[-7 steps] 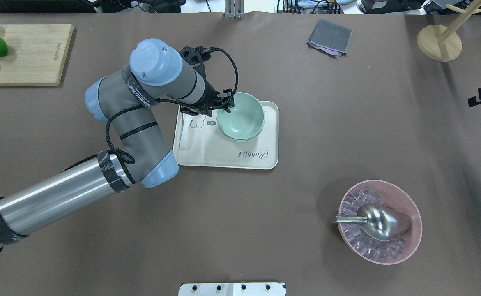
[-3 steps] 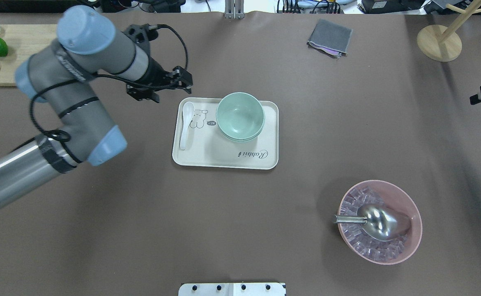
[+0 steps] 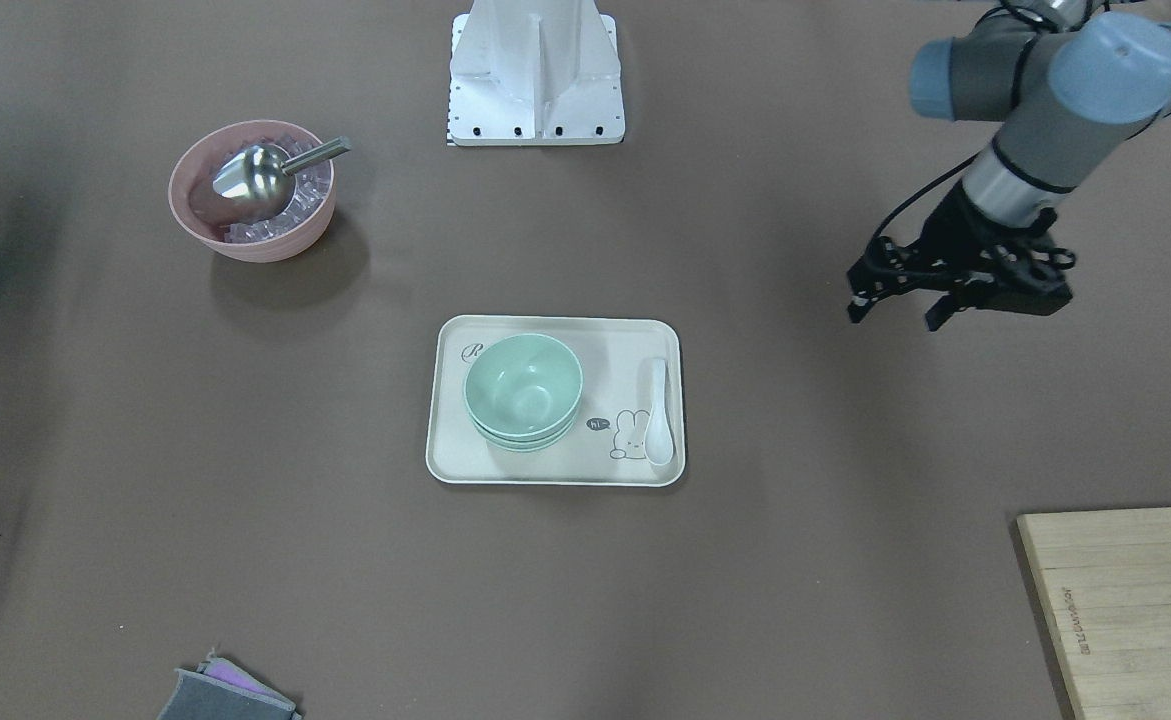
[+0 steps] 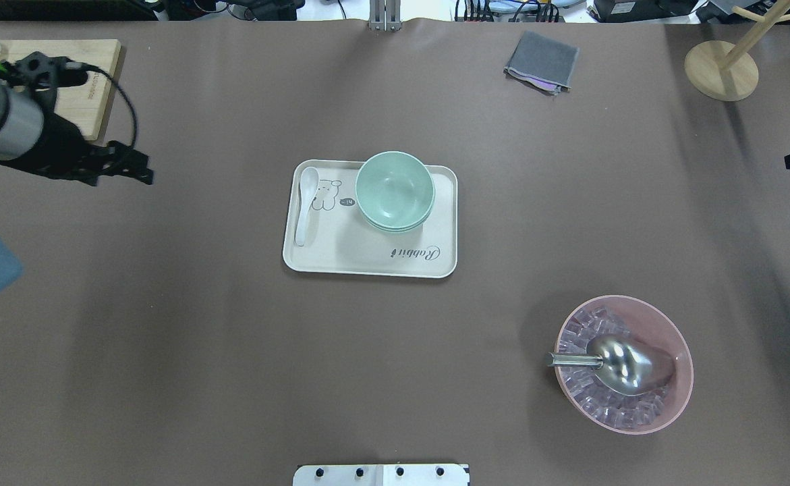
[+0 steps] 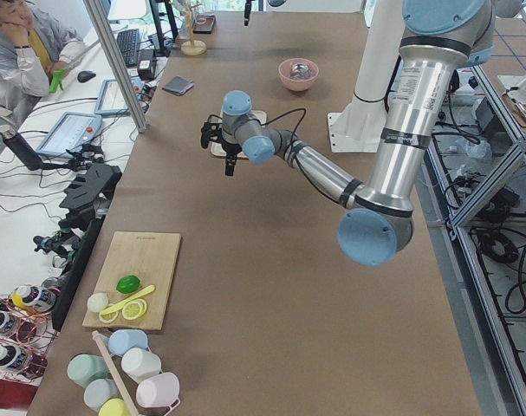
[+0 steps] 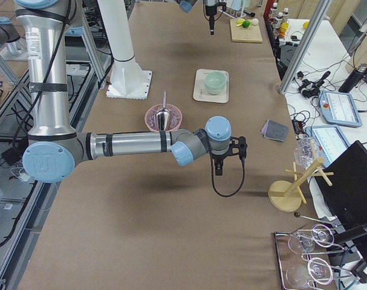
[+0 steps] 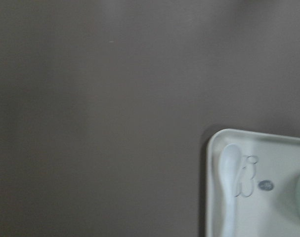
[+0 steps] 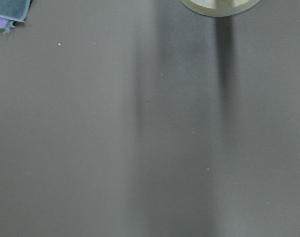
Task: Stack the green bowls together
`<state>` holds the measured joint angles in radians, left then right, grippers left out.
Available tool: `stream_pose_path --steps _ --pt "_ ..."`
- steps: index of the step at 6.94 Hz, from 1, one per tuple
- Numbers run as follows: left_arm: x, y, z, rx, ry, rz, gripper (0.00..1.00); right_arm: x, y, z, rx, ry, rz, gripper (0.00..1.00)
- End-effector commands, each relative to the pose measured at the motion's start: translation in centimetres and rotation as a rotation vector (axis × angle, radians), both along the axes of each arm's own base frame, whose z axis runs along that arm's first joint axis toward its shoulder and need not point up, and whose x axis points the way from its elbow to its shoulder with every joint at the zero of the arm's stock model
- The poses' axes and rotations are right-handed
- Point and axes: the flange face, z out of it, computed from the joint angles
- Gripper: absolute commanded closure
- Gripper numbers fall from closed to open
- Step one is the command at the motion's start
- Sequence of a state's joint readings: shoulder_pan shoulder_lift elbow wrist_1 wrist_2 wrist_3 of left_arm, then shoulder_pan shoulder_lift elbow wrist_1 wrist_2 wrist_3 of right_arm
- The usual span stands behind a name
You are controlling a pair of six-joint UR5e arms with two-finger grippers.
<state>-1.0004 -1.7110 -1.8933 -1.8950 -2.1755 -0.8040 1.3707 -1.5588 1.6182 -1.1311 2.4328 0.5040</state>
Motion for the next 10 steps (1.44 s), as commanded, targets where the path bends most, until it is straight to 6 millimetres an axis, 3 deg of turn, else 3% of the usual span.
stream_pose_path --steps 1,2,3,4,5,7,9,10 --pt "-15.4 2.3 10.7 0.196 -0.134 0.139 0.01 1.1 -0.1 1.5 0.033 0.023 -0.02 0.0" --pt "-19.0 2.2 14.5 0.211 -0.133 0.176 0.01 0.7 -0.1 2.0 0.045 0.058 -0.025 0.0" --pt "-21.1 3.0 16.0 0.128 -0.075 0.166 0.01 0.7 0.0 3.1 0.067 0.086 -0.056 0.0" --pt "-21.4 3.6 17.2 0.097 -0.073 0.183 0.01 0.6 -0.2 3.2 0.064 0.091 -0.074 0.0" --pt "-21.9 5.9 17.6 0.087 -0.072 0.184 0.01 1.0 -0.2 2.7 0.075 0.084 -0.072 0.0" --pt "-21.9 6.1 18.4 0.066 -0.079 0.195 0.01 1.4 0.0 3.1 0.068 0.087 -0.065 0.0" --pt "-22.1 7.4 21.8 0.133 -0.108 0.324 0.01 2.1 0.8 4.6 0.101 0.11 -0.119 0.0" --pt "-22.2 7.4 22.0 0.099 -0.114 0.329 0.01 3.9 0.9 4.8 0.096 0.127 -0.136 0.0"
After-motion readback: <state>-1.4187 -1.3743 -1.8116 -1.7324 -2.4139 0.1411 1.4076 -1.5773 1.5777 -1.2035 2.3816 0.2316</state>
